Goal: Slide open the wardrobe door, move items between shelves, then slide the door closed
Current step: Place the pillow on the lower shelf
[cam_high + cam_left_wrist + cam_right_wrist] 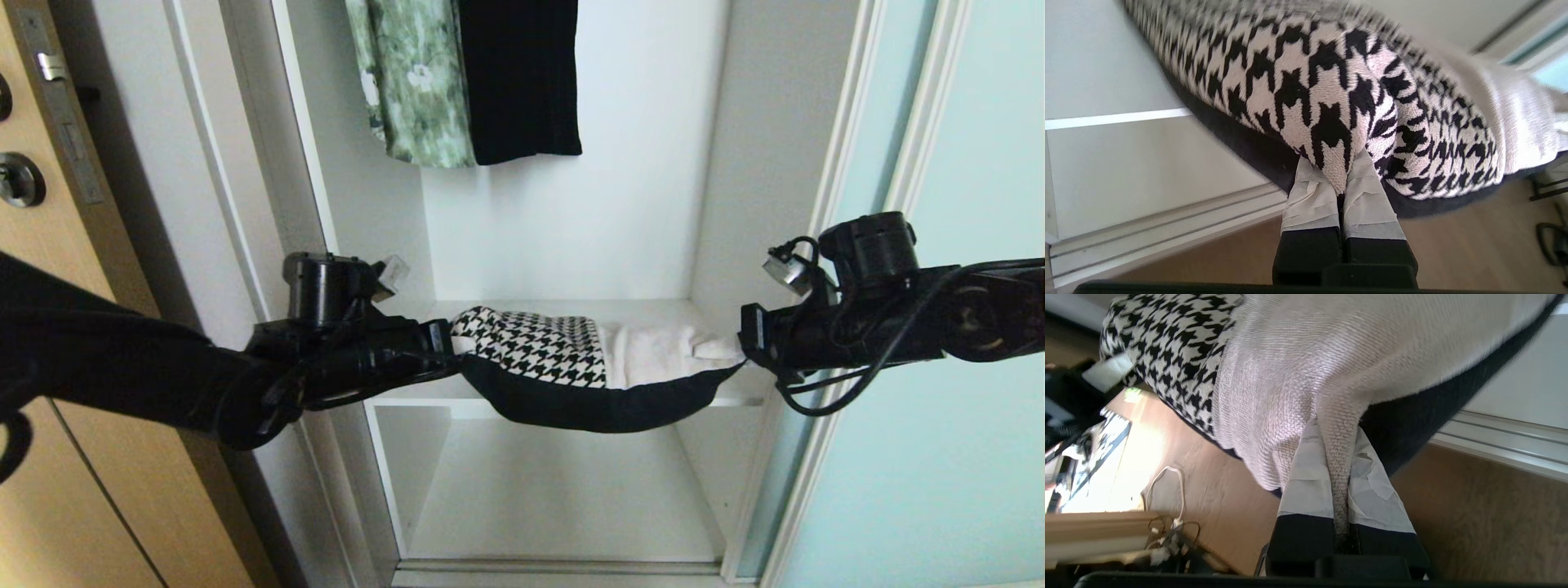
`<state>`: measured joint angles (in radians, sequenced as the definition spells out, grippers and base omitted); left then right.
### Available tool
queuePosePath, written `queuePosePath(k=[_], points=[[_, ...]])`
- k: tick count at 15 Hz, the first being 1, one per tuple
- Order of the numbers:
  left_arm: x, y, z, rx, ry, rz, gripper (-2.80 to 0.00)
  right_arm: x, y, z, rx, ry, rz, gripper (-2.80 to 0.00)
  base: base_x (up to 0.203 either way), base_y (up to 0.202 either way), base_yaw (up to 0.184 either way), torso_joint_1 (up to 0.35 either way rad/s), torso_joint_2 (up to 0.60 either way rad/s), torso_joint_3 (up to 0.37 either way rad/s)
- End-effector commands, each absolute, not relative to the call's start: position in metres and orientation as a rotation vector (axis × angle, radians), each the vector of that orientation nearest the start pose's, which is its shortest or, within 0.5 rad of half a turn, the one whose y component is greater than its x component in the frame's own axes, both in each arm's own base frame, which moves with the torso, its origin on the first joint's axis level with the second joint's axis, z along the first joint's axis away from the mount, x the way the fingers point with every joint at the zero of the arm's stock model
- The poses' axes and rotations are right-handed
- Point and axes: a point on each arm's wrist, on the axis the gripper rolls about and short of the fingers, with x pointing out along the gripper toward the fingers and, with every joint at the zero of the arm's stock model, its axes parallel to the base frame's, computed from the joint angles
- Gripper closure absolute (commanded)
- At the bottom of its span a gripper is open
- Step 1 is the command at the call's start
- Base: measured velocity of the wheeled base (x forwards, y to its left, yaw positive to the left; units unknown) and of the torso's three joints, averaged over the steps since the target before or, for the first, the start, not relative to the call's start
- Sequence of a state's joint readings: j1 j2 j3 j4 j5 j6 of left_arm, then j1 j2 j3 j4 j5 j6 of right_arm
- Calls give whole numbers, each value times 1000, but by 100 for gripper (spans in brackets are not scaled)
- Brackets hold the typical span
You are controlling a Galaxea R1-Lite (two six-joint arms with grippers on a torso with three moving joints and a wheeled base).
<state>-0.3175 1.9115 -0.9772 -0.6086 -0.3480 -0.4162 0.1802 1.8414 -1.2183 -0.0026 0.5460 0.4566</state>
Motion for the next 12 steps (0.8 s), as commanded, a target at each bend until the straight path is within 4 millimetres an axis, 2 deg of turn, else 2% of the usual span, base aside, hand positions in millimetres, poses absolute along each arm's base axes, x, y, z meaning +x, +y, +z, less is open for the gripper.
queuePosePath(k=[1, 4, 7, 10, 12], points=[[294, -109, 198, -409, 354, -621, 0, 296, 76, 222, 523, 702, 606, 0, 0, 0, 0, 0, 0, 0], [257, -100, 207, -416, 334, -640, 0, 263, 79, 233, 516, 683, 647, 0, 0, 0, 0, 0, 0, 0], [232, -93, 215, -417, 309, -650, 0, 232, 79, 238, 509, 673, 683, 0, 0, 0, 0, 0, 0, 0], [210, -89, 209, -415, 325, -663, 0, 207, 75, 249, 551, 646, 696, 0, 0, 0, 0, 0, 0, 0], [197, -88, 204, -413, 340, -681, 0, 190, 76, 247, 557, 658, 719, 0, 0, 0, 0, 0, 0, 0]])
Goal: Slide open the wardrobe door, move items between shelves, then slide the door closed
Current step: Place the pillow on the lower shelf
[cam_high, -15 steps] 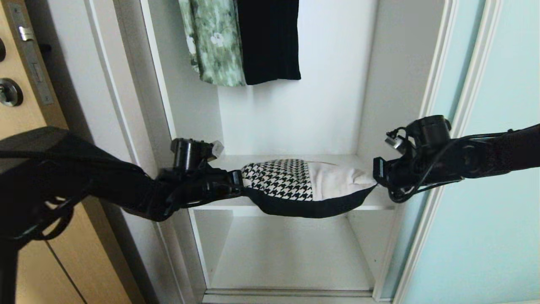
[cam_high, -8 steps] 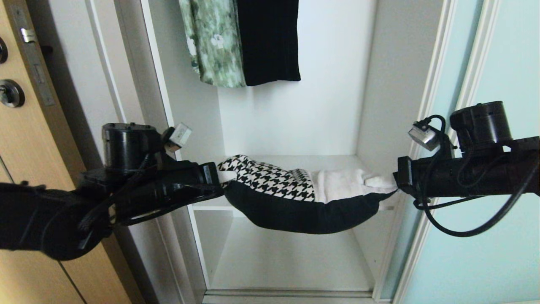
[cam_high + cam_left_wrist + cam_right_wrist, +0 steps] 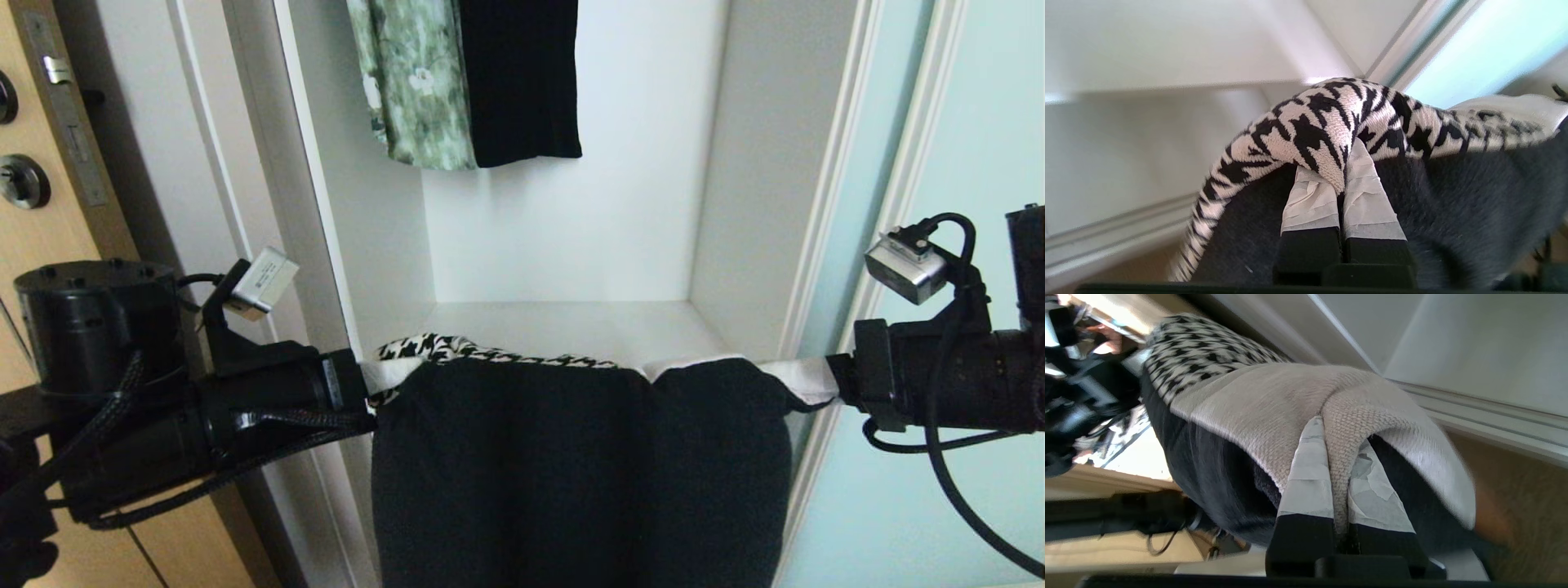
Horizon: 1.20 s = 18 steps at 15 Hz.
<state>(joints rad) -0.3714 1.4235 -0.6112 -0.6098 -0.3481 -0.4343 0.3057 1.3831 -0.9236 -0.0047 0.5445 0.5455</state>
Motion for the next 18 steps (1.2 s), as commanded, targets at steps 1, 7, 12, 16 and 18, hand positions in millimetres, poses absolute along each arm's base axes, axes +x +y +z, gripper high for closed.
queuePosePath(k=[1, 7, 12, 16, 18], points=[[189, -89, 202, -410, 347, -699, 0, 184, 77, 243, 556, 670, 729, 0, 0, 0, 0, 0, 0, 0], [174, -95, 185, -396, 419, -744, 0, 173, 76, 223, 605, 750, 706, 0, 0, 0, 0, 0, 0, 0], [194, -105, 169, -389, 487, -719, 0, 189, 82, 212, 610, 793, 688, 0, 0, 0, 0, 0, 0, 0], [197, -103, 172, -390, 467, -693, 0, 192, 83, 210, 625, 785, 689, 0, -136, 0, 0, 4, 1, 1], [198, -104, 170, -389, 472, -687, 0, 193, 83, 205, 625, 804, 681, 0, -196, 0, 0, 0, 1, 2]])
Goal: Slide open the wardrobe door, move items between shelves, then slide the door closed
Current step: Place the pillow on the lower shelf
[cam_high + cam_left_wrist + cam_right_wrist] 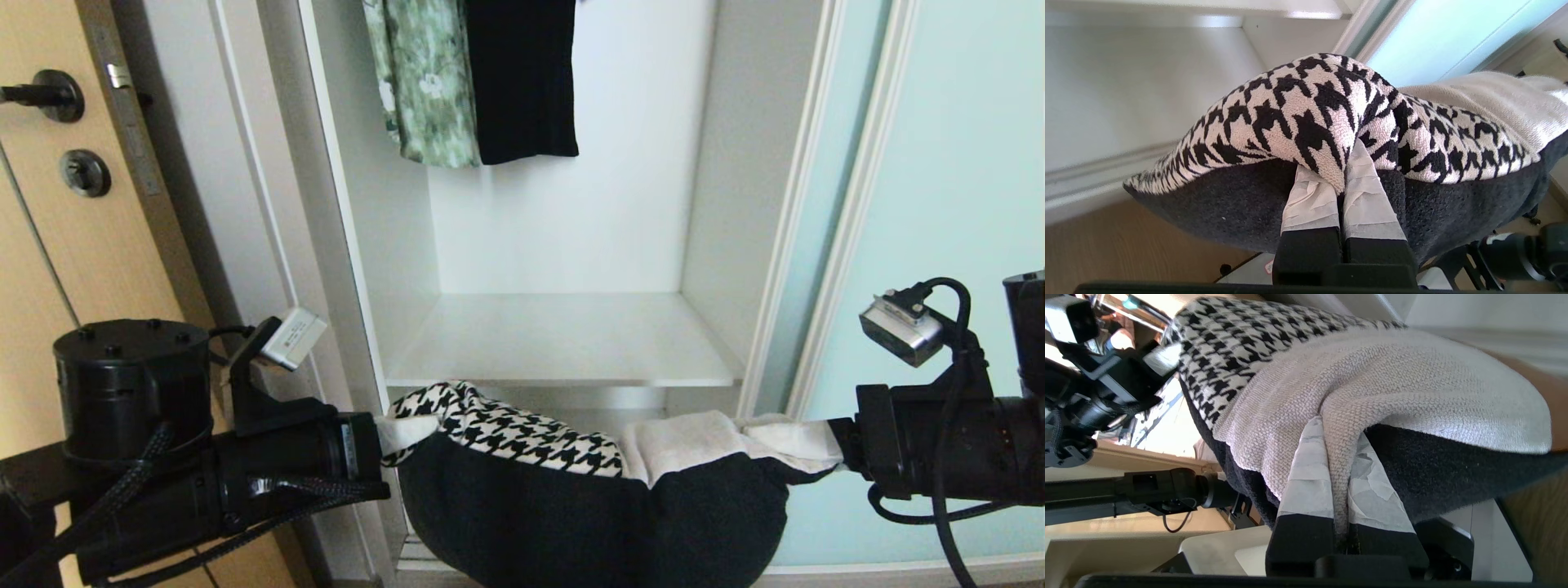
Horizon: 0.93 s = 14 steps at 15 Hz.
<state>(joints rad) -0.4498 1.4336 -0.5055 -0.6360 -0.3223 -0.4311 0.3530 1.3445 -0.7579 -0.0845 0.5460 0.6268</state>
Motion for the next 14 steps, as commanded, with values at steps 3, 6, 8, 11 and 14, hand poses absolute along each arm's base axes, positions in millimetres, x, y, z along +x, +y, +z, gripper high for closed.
queuePosePath(k=[3, 6, 8, 11, 14], points=[[200, -104, 170, -389, 473, -686, 0, 193, 84, 204, 625, 808, 680, 0, -194, 0, -1, 2, 2, 5], [200, -104, 170, -389, 475, -686, 0, 193, 84, 205, 625, 805, 681, 0, -198, 0, -1, 4, 1, 1], [201, -105, 170, -389, 473, -686, 0, 193, 84, 205, 626, 805, 680, 0, -197, 0, -2, 2, -1, 2], [207, -107, 167, -381, 479, -650, 0, 193, 84, 205, 625, 806, 682, 0, -106, 0, -2, 0, -3, 3], [208, -107, 163, -368, 470, -631, 0, 194, 84, 203, 626, 812, 678, 0, 0, 0, 0, 0, 0, 0]])
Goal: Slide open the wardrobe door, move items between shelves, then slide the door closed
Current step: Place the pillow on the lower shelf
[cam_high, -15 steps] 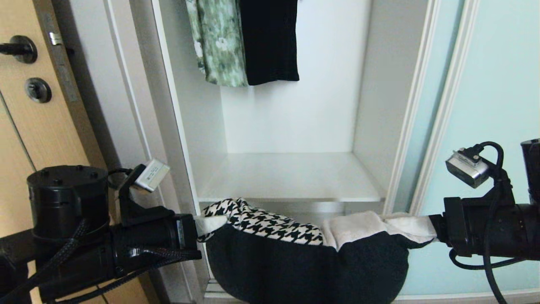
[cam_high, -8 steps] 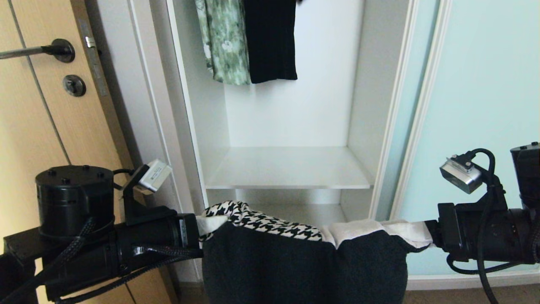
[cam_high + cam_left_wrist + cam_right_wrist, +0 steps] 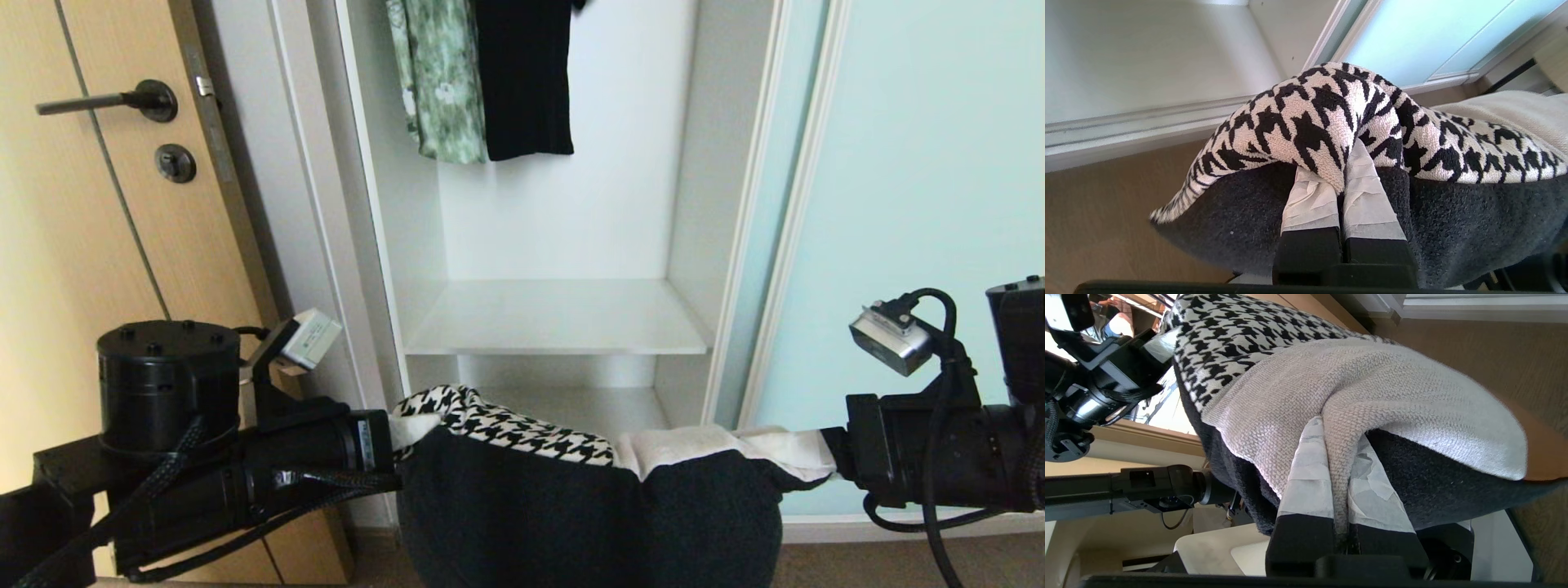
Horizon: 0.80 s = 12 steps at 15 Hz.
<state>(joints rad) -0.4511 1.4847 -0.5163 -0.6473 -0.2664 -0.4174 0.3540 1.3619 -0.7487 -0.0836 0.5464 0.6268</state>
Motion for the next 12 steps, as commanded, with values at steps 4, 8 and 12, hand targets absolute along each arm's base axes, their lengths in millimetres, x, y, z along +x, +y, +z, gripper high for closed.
queuePosePath(k=[4, 8, 12], points=[[208, -107, 161, -369, 475, -630, 0, 194, 89, 202, 620, 828, 694, 0, 0, 0, 0, 0, 0, 0], [211, -109, 156, -372, 493, -623, 0, 197, 90, 199, 619, 840, 689, 0, 0, 0, 0, 3, 2, -81], [211, -109, 155, -371, 499, -622, 0, 199, 91, 196, 619, 851, 684, 0, 0, 0, 0, 6, 1, -195]])
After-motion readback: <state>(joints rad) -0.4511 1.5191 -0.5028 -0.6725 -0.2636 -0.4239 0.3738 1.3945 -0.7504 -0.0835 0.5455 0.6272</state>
